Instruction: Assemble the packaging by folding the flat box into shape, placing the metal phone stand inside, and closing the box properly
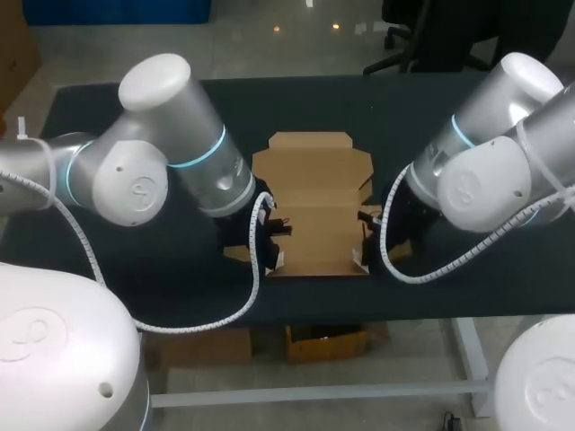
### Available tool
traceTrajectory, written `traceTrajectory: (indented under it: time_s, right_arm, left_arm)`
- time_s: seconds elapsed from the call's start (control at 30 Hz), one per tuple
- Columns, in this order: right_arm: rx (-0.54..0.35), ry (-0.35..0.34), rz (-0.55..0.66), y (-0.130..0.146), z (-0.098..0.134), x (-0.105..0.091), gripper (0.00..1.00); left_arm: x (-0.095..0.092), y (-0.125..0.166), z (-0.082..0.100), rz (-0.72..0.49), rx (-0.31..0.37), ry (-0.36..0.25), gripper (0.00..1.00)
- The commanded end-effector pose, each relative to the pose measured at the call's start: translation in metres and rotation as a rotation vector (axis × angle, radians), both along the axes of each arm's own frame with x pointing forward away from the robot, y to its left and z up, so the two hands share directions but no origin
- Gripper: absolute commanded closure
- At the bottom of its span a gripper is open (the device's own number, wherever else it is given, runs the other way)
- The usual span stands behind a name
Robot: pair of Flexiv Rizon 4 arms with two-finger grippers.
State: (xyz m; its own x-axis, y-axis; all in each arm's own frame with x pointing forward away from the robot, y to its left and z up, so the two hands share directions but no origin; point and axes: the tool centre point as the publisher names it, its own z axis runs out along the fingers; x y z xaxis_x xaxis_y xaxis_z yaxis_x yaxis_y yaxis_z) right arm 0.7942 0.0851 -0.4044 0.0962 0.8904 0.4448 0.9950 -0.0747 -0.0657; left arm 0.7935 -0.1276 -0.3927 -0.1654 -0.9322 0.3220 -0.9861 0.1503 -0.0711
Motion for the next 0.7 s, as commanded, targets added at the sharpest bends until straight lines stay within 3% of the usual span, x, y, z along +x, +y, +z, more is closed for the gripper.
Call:
traceTrajectory:
  time_s: [0.03, 0.43, 0.7]
  right_arm:
    - [-0.014, -0.015, -0.008, 0.003, 0.0, -0.006, 1.0]
    - [-0.036, 0.002, -0.016, 0.005, -0.007, -0.005, 1.0]
    - [-0.037, 0.01, -0.01, 0.007, -0.01, -0.002, 1.0]
  left_arm:
    - [0.002, -0.006, -0.002, 0.004, 0.015, -0.001, 1.0]
    - [0.0, -0.011, -0.007, 0.011, 0.019, -0.002, 1.0]
    - [-0.007, -0.015, -0.01, 0.047, 0.035, -0.034, 1.0]
